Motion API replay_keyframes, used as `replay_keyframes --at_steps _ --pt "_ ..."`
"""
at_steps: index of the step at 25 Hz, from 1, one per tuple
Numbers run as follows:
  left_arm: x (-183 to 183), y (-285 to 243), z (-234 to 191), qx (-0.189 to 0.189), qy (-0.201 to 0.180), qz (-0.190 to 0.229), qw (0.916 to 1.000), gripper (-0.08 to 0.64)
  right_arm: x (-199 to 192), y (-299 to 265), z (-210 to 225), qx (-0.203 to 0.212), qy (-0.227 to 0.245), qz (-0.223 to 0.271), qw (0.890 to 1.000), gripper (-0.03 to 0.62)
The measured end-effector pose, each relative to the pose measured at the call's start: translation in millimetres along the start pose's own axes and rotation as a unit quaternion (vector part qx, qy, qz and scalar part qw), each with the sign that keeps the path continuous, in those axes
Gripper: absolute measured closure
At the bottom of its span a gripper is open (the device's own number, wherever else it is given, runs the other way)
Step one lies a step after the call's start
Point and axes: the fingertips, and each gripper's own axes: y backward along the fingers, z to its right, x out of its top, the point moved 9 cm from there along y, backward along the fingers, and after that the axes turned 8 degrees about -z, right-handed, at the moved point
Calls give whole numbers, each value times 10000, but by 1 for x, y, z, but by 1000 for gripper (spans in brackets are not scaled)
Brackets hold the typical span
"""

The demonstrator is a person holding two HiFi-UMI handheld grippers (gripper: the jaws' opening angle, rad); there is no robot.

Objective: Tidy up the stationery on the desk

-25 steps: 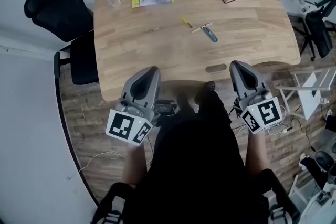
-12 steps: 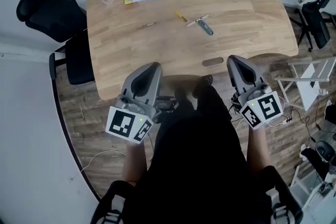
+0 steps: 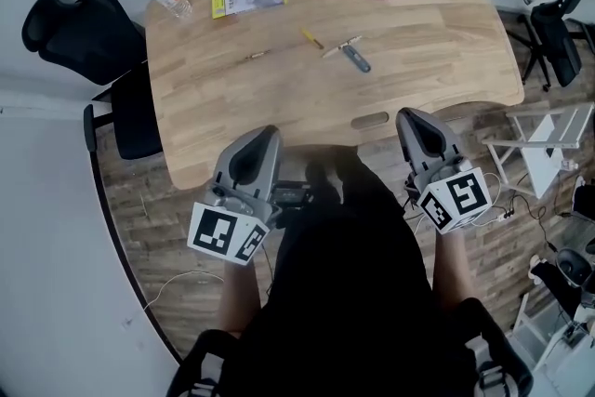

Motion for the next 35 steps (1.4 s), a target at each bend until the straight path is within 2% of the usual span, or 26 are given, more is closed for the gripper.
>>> replay_keyframes --at_steps 9,15,19,22,25,31,35 --pt "40 -31 -4 448 -174 255 9985 522 22 -55 48 138 250 -399 9988 571" --pt "52 -53 -2 752 -148 312 9966 522 18 -93 83 275 373 -719 9963 571" --pt "54 -66 2 938 -43 354 9949 522 5 -119 106 332 525 -1136 9916 558" --pt "55 -78 7 1040 28 368 9939 522 -7 -137 120 502 471 -1331 9887 525" --pt "52 -89 13 1110 97 309 9933 522 -23 -151 131 578 475 -1542 9852 525" --pt "46 -114 19 1199 348 234 9919 522 -50 -184 143 736 400 -1885 9785 502" --pt "40 -124 19 1157 429 105 9923 522 -72 -204 145 807 559 -2237 9697 489"
